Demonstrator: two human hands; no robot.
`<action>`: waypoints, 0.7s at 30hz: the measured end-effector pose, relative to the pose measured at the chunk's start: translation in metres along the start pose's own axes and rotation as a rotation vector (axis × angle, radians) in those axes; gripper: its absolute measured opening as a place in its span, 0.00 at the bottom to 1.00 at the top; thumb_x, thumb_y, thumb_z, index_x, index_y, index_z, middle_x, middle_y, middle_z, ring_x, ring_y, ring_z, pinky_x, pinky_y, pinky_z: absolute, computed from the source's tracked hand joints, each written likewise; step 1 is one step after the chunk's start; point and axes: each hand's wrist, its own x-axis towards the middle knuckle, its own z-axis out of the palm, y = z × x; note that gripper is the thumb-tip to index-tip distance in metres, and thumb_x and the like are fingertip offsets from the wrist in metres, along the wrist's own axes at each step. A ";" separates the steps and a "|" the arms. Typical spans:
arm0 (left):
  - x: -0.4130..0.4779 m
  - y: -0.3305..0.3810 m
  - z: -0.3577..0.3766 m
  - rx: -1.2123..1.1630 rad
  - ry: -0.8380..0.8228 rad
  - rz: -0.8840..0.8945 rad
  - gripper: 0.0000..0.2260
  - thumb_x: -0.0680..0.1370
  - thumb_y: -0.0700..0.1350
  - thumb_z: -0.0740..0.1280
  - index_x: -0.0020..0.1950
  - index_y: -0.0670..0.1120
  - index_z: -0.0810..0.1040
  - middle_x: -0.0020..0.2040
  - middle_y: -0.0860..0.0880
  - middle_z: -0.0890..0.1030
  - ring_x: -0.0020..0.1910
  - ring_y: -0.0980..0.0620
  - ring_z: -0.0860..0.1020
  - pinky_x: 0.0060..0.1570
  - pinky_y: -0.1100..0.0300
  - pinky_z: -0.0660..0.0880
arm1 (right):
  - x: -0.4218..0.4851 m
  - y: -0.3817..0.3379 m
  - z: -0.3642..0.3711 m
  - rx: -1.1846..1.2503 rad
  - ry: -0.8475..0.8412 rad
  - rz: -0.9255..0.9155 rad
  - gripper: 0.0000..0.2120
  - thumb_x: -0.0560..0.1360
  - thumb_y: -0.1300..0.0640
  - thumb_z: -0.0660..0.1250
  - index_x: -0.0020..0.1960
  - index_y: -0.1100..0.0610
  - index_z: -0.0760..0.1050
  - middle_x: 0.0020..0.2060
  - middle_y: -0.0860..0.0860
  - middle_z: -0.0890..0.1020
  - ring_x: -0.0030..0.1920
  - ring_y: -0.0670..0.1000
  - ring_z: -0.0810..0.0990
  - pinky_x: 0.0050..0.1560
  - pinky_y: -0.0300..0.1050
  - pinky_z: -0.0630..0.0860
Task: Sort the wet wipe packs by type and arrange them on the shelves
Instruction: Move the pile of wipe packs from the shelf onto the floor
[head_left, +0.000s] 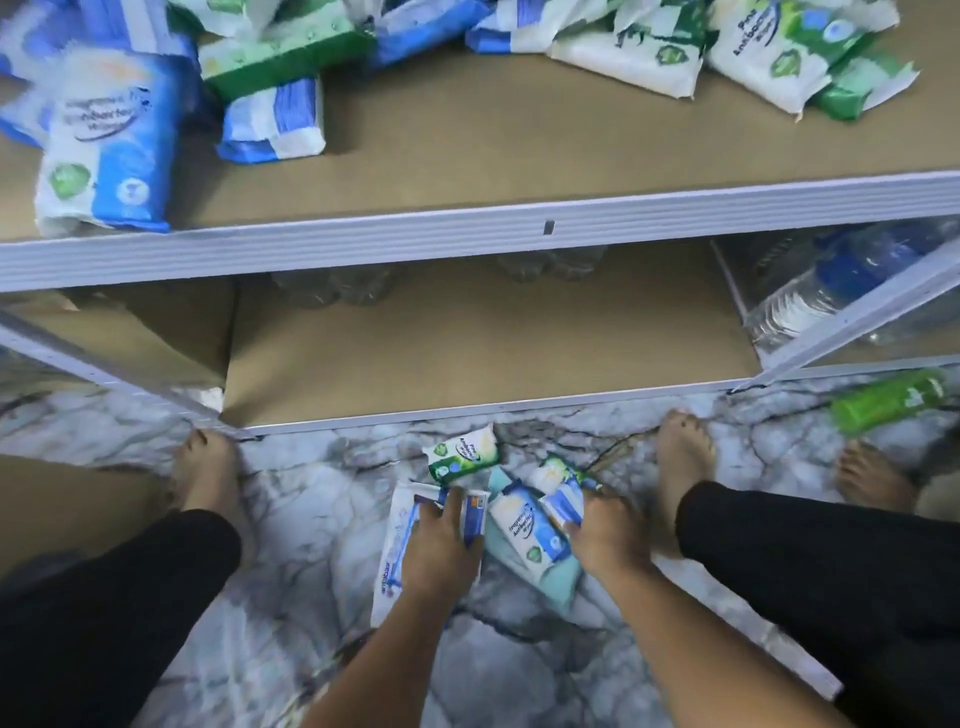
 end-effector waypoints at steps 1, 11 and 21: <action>0.003 0.000 0.003 0.055 0.002 -0.009 0.31 0.78 0.56 0.65 0.79 0.54 0.59 0.65 0.41 0.71 0.59 0.39 0.76 0.53 0.50 0.75 | 0.003 -0.001 0.008 0.007 -0.004 0.003 0.21 0.75 0.44 0.69 0.63 0.54 0.76 0.56 0.52 0.81 0.56 0.54 0.80 0.50 0.44 0.75; 0.011 0.004 0.002 0.272 0.097 -0.044 0.33 0.77 0.67 0.59 0.78 0.54 0.58 0.64 0.48 0.74 0.63 0.45 0.73 0.57 0.50 0.71 | 0.010 -0.011 0.016 0.056 0.005 0.036 0.24 0.76 0.44 0.66 0.68 0.53 0.72 0.62 0.53 0.76 0.62 0.56 0.75 0.55 0.47 0.76; -0.022 0.028 -0.101 -0.115 0.436 0.077 0.18 0.75 0.58 0.64 0.62 0.50 0.74 0.55 0.47 0.75 0.53 0.41 0.77 0.48 0.48 0.77 | -0.020 -0.087 -0.115 0.665 0.428 -0.273 0.12 0.70 0.62 0.66 0.51 0.56 0.84 0.49 0.52 0.81 0.51 0.58 0.80 0.50 0.49 0.78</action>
